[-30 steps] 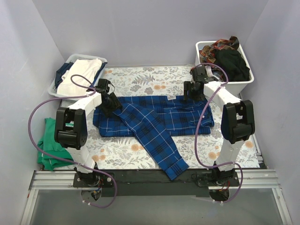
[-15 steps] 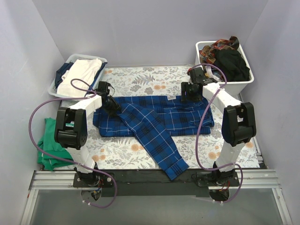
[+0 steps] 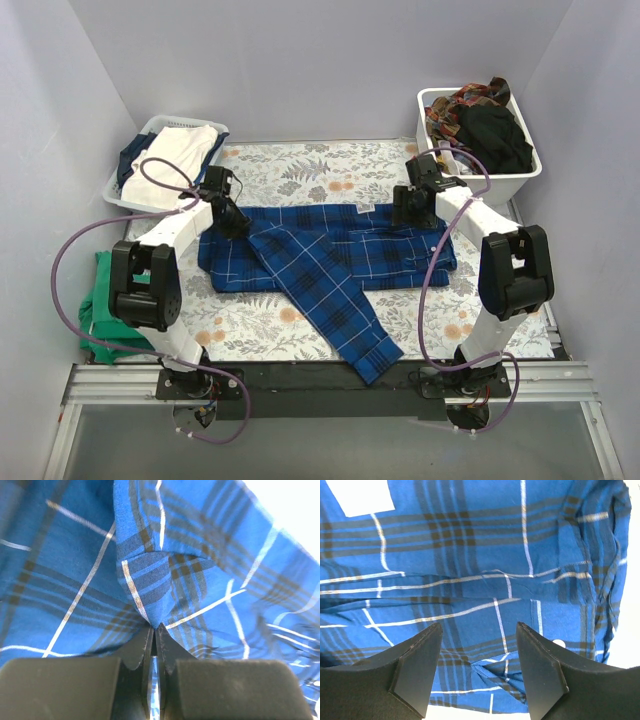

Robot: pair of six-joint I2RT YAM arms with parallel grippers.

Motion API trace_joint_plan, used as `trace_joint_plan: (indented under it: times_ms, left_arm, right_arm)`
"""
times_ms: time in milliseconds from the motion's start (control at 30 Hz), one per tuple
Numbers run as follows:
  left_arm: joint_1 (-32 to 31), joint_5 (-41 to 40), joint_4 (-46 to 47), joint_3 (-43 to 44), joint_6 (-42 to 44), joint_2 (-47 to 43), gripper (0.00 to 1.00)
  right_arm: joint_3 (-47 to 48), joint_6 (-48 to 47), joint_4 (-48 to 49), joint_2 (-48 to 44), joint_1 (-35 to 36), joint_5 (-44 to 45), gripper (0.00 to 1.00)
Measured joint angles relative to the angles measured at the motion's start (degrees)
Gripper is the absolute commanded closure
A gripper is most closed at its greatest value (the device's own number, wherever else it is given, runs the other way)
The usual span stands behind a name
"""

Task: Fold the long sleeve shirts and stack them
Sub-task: Fold the shirt

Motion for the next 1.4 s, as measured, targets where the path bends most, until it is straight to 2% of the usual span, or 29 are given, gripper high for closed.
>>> trace_joint_plan:
  times_ms: [333,600,1200,1400]
  left_arm:
    - [-0.1,-5.5,-1.8,1.7,1.0,-8.0,1.00]
    - [-0.1,-8.2,-3.7,-1.3,0.9,-8.1,1.00]
    - [-0.1,-7.3,-2.1,-8.0,3.0,-4.3,1.00]
    - [-0.1,-7.0,-1.3,-8.0,4.3,-3.5,1.00]
  right_arm:
    - [-0.4,2.4,0.0,0.0,0.0,2.7,0.31]
    - [-0.2,3.8,0.1,1.6,-0.2,3.8,0.31]
    - [6.1,5.6,0.6,12.1,-1.5,5.5,0.36]
    - [6.5,7.1,1.2,13.0,-1.5,6.1,0.43]
